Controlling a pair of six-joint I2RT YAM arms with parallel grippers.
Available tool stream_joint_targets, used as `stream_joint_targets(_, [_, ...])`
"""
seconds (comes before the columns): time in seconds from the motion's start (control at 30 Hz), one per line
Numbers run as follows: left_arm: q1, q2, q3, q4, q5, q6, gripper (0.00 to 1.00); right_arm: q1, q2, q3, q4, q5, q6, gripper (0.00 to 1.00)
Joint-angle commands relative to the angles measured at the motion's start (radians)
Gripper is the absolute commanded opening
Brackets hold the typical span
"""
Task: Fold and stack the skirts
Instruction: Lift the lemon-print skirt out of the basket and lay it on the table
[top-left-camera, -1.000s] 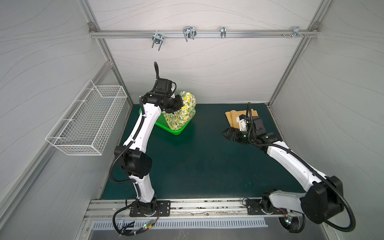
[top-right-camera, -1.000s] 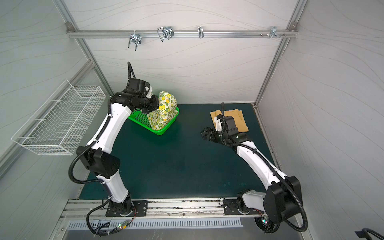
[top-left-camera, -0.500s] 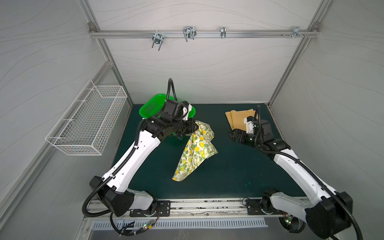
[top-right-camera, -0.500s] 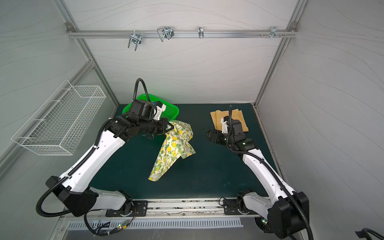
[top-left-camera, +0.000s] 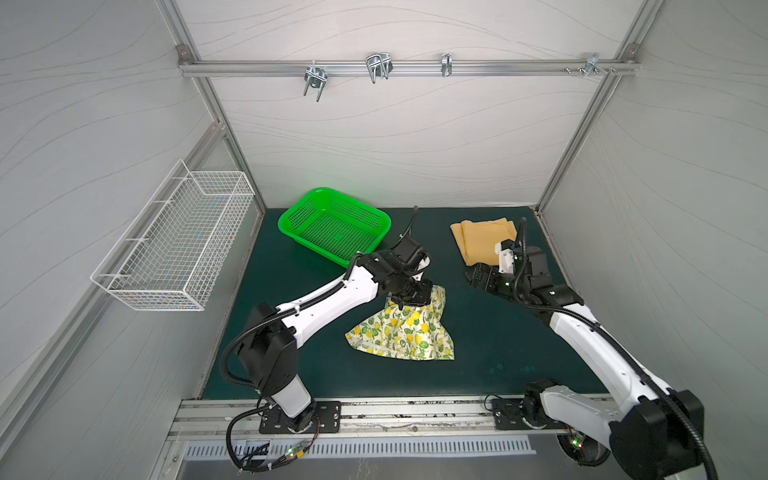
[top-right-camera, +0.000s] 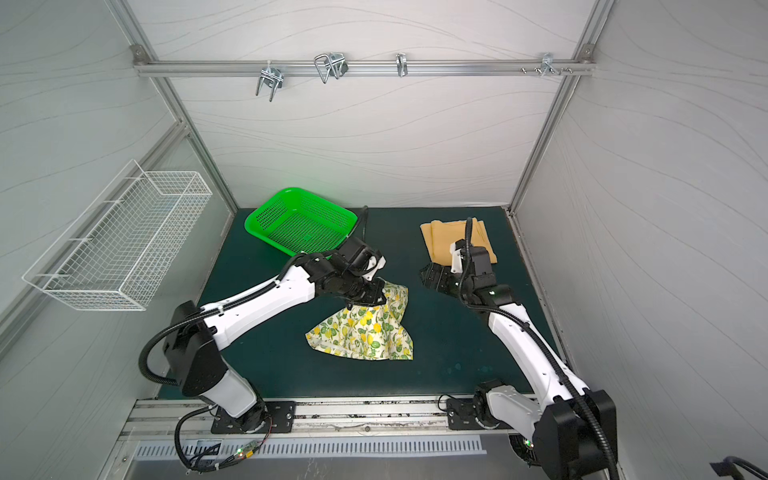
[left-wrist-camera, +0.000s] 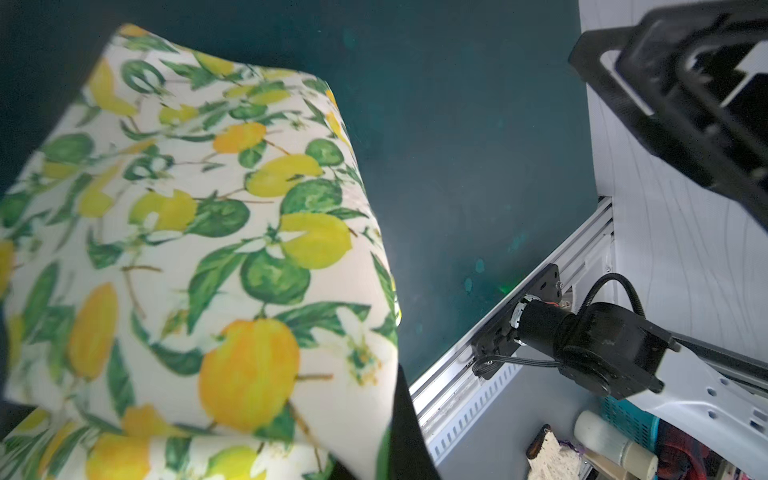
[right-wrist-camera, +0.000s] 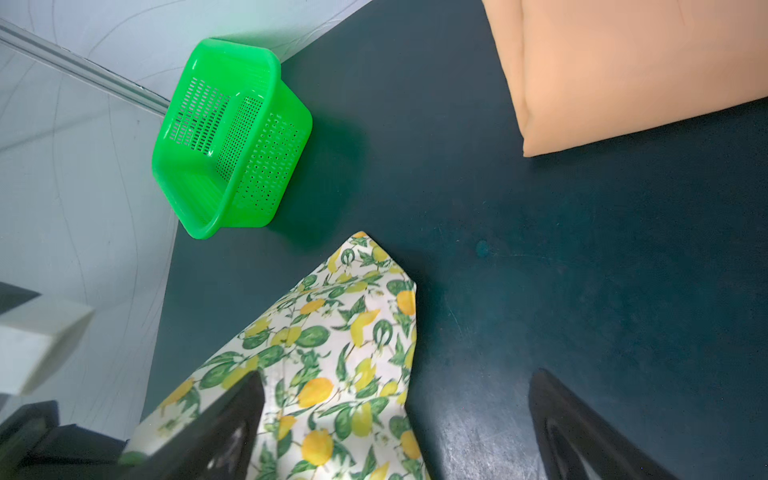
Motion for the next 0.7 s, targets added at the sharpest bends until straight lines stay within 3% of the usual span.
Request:
stream_joint_targets(0.0, [-0.017,0.07,0.142,0.063,-0.006,-0.01,0.0,-0.024,-0.027,-0.004,0.015,0.003,-0.01,0.99])
stream_joint_targets(0.2, [-0.065,0.222,0.246,0.05,0.042,-0.013,0.04,-0.063,-0.035,0.021,-0.017,0.004,-0.029,0.99])
stream_joint_targets(0.3, [-0.088,0.226,0.195,0.073,0.03,-0.035,0.16,-0.073,-0.039,0.03,-0.03,0.005,-0.038,0.99])
stream_joint_targets(0.47, [-0.089,0.092,0.042,0.073,-0.077,-0.054,0.54,-0.075,-0.043,0.045,-0.065,0.015,-0.055,0.99])
stream_joint_targets(0.53, [-0.087,0.016,-0.005,0.038,-0.142,-0.049,0.65,-0.075,-0.05,0.042,-0.068,0.006,-0.061,0.99])
stream_joint_targets(0.67, [-0.063,-0.148,-0.114,-0.016,-0.23,-0.072,0.7,-0.073,-0.053,0.019,-0.057,-0.024,-0.057,0.99])
